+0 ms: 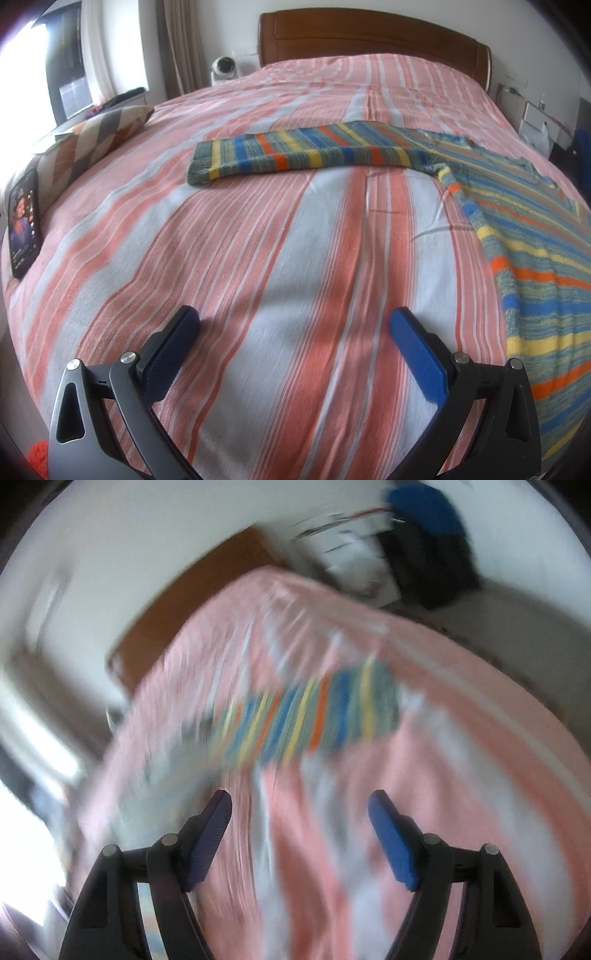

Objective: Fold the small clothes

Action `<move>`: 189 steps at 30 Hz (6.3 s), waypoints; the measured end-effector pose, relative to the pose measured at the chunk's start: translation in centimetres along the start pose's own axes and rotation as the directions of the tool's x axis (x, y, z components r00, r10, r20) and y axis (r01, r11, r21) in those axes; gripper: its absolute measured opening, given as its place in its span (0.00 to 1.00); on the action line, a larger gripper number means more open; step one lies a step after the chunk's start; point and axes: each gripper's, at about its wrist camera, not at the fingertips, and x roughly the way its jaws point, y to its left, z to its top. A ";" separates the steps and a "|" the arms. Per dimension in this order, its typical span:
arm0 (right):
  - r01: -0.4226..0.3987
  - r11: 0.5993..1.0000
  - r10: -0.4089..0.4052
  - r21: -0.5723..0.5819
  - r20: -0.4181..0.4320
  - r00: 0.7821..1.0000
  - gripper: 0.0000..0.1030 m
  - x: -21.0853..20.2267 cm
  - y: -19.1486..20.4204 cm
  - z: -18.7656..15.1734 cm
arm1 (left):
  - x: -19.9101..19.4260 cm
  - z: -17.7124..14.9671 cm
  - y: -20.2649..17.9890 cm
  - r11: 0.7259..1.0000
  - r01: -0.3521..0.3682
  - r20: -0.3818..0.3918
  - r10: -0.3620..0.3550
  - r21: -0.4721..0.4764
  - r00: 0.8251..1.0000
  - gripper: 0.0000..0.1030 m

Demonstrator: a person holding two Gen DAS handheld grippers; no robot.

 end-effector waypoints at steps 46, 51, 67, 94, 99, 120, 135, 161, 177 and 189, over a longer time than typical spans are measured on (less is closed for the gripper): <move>-0.459 0.843 0.303 -0.280 -0.457 0.836 0.60 19.7 36.6 -6.2 | 0.4 -0.2 -0.4 1.000 -0.016 0.026 0.016 0.001 1.000 1.00; -0.336 0.857 0.173 -0.390 -0.396 0.902 0.60 17.4 30.8 -6.8 | 0.3 -0.3 -0.4 1.000 -0.019 0.027 0.019 0.002 0.999 1.00; 0.103 0.847 -0.140 -0.522 -0.032 0.990 0.65 6.3 6.3 -8.3 | 0.3 -0.4 -0.5 1.000 -0.026 0.035 0.026 0.004 0.999 1.00; 0.097 0.868 -0.113 -0.488 -0.002 0.994 0.70 7.5 4.6 -9.6 | 0.1 -0.6 -0.7 1.000 -0.030 0.040 0.030 0.003 0.999 1.00; 0.097 0.868 -0.112 -0.487 -0.002 0.994 0.70 7.5 4.6 -9.6 | 0.2 -0.5 -0.6 1.000 -0.030 0.040 0.030 0.003 0.999 1.00; 0.097 0.868 -0.113 -0.487 -0.002 0.994 0.70 7.5 4.6 -9.6 | 0.0 -0.7 -0.8 0.999 -0.033 0.043 0.033 0.003 0.999 1.00; 0.091 0.871 -0.107 -0.483 -0.006 0.994 0.70 7.5 4.5 -9.6 | -3.1 8.2 4.1 0.979 0.204 -0.075 -0.203 0.010 0.976 0.99; 0.101 0.864 -0.120 -0.493 -0.006 0.993 0.71 7.7 4.6 -9.7 | 1.4 24.8 -4.0 0.961 0.273 -0.103 -0.268 0.035 0.958 0.04; 0.096 0.866 -0.115 -0.490 -0.008 0.993 0.71 7.8 4.6 -9.6 | 4.1 18.6 -25.1 0.865 0.438 -0.255 -0.378 0.246 0.890 0.77; 0.094 0.866 -0.114 -0.491 -0.010 0.993 0.71 7.9 4.5 -9.5 | 9.4 13.4 -11.5 0.989 0.112 -0.295 -0.080 0.092 0.952 0.92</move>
